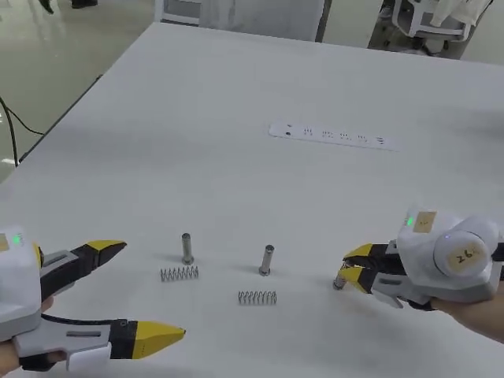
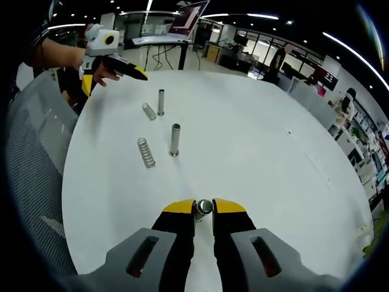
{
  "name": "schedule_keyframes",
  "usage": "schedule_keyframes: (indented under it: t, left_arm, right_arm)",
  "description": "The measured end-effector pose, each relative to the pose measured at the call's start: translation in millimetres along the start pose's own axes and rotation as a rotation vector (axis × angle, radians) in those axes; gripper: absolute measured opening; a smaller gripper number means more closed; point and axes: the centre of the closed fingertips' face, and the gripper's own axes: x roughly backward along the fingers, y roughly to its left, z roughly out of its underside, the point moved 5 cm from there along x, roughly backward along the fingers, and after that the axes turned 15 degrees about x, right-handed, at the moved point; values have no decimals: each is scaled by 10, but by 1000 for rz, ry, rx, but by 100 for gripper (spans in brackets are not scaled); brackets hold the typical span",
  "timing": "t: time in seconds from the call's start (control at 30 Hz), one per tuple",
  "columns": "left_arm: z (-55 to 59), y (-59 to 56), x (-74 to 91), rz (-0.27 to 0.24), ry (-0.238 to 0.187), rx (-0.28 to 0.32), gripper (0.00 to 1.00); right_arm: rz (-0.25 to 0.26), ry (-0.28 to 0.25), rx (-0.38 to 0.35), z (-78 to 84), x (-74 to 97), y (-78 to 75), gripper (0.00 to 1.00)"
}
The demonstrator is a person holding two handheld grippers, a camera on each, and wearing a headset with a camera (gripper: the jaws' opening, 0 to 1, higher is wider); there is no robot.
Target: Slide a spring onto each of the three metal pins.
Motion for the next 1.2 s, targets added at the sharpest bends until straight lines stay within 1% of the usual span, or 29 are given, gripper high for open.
schedule_keyframes:
  t: [0.17,0.27,0.4,0.43,0.57,0.67,0.9,1.03,1.1,1.2]
  left_arm:
    - [15,0,4,-1,4,-2,96]
    - [11,17,9,-13,-2,-1,96]
    - [4,16,19,-11,-6,4,96]
    - [4,16,20,-12,-5,1,96]
    - [-3,19,26,-14,-8,3,96]
    - [-7,22,34,-16,-10,5,96]
    - [-11,20,41,-14,-10,3,96]
    - [-23,26,40,-15,-13,5,96]
    - [-29,24,36,-13,-14,4,96]
    - [-33,16,31,-10,-12,1,96]
  right_arm:
    - [-1,-8,16,-6,2,12,8]
    - [-3,-5,16,-9,-1,6,8]
    - [-12,-6,32,-23,-9,22,11]
    - [-13,0,37,-19,-11,23,11]
    - [-13,0,40,-26,-8,27,12]
    - [-3,-4,39,-41,6,9,13]
    - [5,-32,37,-139,104,-22,12]
    - [-2,-60,42,-254,147,2,12]
    - [-14,-79,51,-323,161,36,11]
    - [-24,-88,60,-383,170,68,10]
